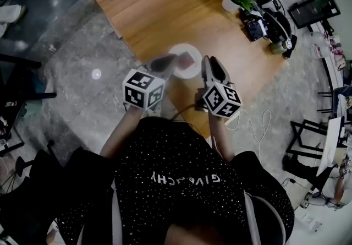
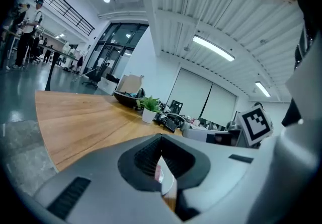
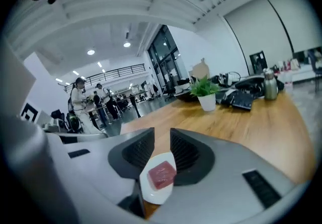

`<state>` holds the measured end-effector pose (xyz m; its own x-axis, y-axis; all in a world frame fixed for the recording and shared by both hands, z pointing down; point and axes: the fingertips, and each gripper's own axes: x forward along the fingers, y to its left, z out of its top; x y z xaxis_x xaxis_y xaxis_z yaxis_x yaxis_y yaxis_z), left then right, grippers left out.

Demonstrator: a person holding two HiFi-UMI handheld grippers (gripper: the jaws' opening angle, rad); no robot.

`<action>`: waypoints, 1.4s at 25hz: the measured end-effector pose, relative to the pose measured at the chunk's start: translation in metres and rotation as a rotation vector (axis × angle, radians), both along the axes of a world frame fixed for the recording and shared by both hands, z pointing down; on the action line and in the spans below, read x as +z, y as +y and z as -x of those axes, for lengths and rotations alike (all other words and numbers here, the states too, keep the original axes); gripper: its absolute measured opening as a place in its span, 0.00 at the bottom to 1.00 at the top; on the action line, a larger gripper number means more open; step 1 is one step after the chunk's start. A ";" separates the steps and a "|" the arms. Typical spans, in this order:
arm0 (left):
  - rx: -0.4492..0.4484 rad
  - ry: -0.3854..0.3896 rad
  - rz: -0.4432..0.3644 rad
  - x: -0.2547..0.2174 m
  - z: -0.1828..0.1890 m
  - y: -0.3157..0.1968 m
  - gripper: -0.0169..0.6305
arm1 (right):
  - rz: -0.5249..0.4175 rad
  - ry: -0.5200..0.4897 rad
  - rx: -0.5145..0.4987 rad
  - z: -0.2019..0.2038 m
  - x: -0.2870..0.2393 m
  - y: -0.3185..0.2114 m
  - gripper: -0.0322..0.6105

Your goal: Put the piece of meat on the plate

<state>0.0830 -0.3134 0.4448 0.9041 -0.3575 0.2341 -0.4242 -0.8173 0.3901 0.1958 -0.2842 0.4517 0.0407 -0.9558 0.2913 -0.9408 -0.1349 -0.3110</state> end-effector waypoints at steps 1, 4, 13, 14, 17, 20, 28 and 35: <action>0.004 -0.003 -0.011 -0.001 -0.002 0.000 0.04 | -0.010 0.049 -0.001 0.000 -0.005 0.003 0.20; 0.026 -0.017 -0.054 -0.005 -0.011 0.002 0.04 | -0.026 0.169 -0.017 -0.001 -0.014 0.009 0.15; 0.047 -0.057 -0.181 -0.007 -0.025 0.004 0.04 | -0.032 0.240 -0.124 0.017 -0.017 0.010 0.07; 0.049 -0.051 -0.181 -0.007 -0.025 0.004 0.04 | -0.028 0.248 -0.133 0.019 -0.016 0.010 0.07; 0.053 -0.050 -0.179 -0.004 -0.028 0.006 0.04 | -0.027 0.298 -0.154 0.024 -0.018 0.009 0.07; 0.059 -0.065 -0.183 0.002 -0.029 0.009 0.04 | -0.033 0.295 -0.163 0.026 -0.020 0.007 0.07; 0.059 -0.062 -0.183 -0.002 -0.027 0.011 0.04 | -0.023 0.327 -0.170 0.028 -0.022 0.005 0.07; 0.053 -0.069 -0.186 0.000 -0.022 0.013 0.04 | -0.026 0.332 -0.180 0.033 -0.023 0.003 0.07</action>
